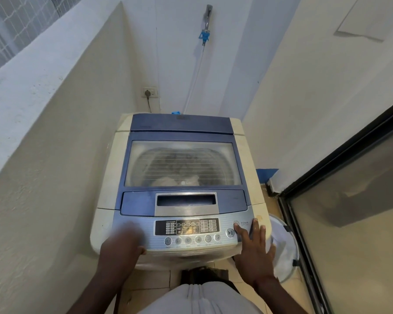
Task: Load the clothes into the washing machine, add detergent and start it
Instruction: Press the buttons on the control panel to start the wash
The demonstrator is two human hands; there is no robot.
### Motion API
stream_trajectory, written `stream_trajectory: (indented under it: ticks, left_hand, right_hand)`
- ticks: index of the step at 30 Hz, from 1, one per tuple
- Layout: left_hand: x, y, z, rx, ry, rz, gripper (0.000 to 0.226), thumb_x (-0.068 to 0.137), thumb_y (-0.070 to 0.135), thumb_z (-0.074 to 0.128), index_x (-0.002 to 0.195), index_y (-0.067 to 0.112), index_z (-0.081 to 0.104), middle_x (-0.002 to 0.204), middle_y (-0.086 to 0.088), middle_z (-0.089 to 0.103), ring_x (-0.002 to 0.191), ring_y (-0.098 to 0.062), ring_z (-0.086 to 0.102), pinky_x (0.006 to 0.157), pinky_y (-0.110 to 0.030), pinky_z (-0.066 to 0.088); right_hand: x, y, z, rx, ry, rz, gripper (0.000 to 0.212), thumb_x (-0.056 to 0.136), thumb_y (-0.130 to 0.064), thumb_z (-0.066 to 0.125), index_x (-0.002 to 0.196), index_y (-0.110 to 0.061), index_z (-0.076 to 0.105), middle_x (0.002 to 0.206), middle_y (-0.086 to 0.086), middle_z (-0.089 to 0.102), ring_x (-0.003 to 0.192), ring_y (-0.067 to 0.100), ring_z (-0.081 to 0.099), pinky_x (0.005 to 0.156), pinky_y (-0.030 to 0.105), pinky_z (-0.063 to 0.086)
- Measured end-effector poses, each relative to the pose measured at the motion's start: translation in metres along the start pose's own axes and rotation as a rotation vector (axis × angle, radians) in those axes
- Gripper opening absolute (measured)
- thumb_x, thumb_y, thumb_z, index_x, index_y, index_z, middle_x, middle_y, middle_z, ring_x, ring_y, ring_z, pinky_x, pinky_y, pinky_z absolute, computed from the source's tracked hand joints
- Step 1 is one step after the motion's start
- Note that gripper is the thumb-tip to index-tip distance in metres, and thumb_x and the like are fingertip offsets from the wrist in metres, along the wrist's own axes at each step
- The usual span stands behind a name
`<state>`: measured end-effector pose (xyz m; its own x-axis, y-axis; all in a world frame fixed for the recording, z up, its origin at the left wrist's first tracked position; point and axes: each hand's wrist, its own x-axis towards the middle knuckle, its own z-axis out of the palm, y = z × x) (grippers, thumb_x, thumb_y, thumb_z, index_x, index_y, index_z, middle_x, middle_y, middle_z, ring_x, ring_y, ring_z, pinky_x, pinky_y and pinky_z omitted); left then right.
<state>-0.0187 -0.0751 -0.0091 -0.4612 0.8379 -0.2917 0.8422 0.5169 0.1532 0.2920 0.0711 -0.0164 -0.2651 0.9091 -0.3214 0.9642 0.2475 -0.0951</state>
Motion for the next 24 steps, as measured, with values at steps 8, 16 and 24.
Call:
stream_trajectory:
  ticks: [8,16,24]
  left_hand:
    - [-0.007,0.007,-0.001,0.011,0.023,0.014,0.037,0.077,0.041,0.072,0.104,0.023,0.057,0.111,0.004,0.054,0.077,-0.011,0.060,0.058,-0.023,0.041]
    - [-0.010,0.010,-0.003,-0.017,0.024,-0.008,0.041,0.076,0.040,0.073,0.109,0.021,0.056,0.118,0.000,0.054,0.089,-0.016,0.062,0.070,-0.029,0.052]
    - [-0.013,0.012,-0.005,-0.028,0.026,-0.018,0.047,0.079,0.040,0.072,0.117,0.019,0.054,0.127,-0.001,0.051,0.095,-0.016,0.062,0.071,-0.027,0.049]
  right_hand:
    - [-0.017,-0.011,-0.046,-0.053,-0.108,-0.203,0.060,0.088,-0.040,0.053,0.142,-0.043,0.027,0.154,0.005,0.024,0.144,0.025,0.021,0.112,0.047,0.029]
    - [-0.035,-0.083,-0.047,-0.075,-0.364,-0.533,0.067,0.095,-0.025,0.041,0.151,-0.044,0.011,0.126,0.012,0.061,0.111,0.033,0.057,0.087,0.036,0.045]
    - [-0.039,-0.110,-0.051,-0.203,-0.419,-0.581,0.075,0.092,-0.017,0.042,0.153,-0.040,0.004,0.123,0.017,0.059,0.109,0.036,0.058,0.085,0.039,0.045]
